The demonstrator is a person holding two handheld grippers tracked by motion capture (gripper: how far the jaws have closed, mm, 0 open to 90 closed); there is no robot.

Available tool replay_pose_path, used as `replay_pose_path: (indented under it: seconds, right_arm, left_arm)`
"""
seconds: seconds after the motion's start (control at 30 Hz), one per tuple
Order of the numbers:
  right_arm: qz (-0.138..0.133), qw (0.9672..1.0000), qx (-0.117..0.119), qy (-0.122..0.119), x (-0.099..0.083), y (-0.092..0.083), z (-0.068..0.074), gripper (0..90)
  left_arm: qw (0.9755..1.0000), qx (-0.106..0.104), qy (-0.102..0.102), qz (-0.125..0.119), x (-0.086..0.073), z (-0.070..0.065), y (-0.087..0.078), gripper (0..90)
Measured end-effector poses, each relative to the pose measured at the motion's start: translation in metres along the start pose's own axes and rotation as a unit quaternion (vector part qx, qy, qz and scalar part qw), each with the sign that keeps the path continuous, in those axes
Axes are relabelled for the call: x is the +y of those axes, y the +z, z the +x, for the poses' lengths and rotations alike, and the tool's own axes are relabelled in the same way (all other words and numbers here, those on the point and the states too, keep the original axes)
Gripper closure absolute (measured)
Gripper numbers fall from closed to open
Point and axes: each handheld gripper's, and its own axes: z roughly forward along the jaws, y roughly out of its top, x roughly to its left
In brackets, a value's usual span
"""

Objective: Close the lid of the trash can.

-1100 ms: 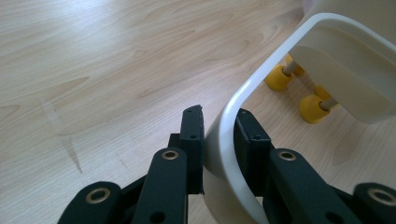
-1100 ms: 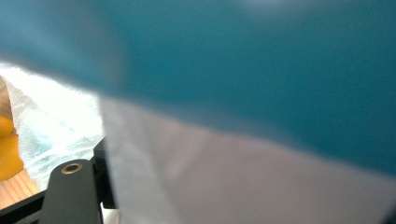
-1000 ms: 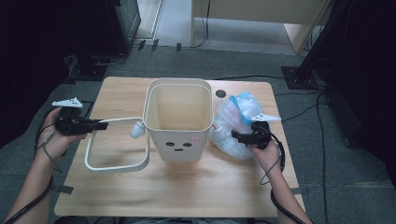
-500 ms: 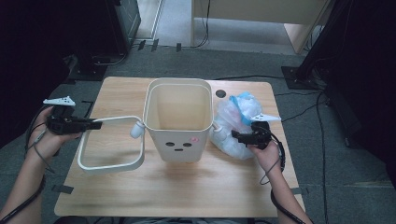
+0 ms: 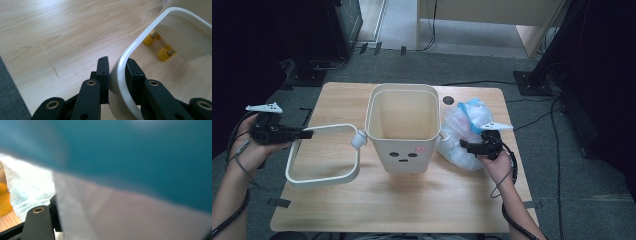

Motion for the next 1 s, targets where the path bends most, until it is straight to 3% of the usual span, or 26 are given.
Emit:
replay_pose_path:
  seconds: [0.3,0.43,0.83,1.0]
  right_arm:
    - [0.001,1.0000,0.000,0.000,0.000,0.000,0.000,26.5]
    - [0.002,1.0000,0.000,0.000,0.000,0.000,0.000,26.5]
    - [0.001,1.0000,0.001,-0.002,0.000,0.000,0.001,26.5]
    - [0.001,1.0000,0.001,-0.004,0.001,0.000,0.001,26.5]
  left_arm:
    - [1.0000,0.000,0.005,0.003,0.002,0.001,-0.014,75.5]
    - [0.9998,-0.011,-0.010,-0.011,0.003,0.005,-0.021,75.7]
    - [0.9999,-0.008,0.006,-0.007,0.027,-0.008,-0.040,75.5]
    - [0.9999,-0.011,0.001,-0.009,0.036,-0.011,-0.046,75.6]
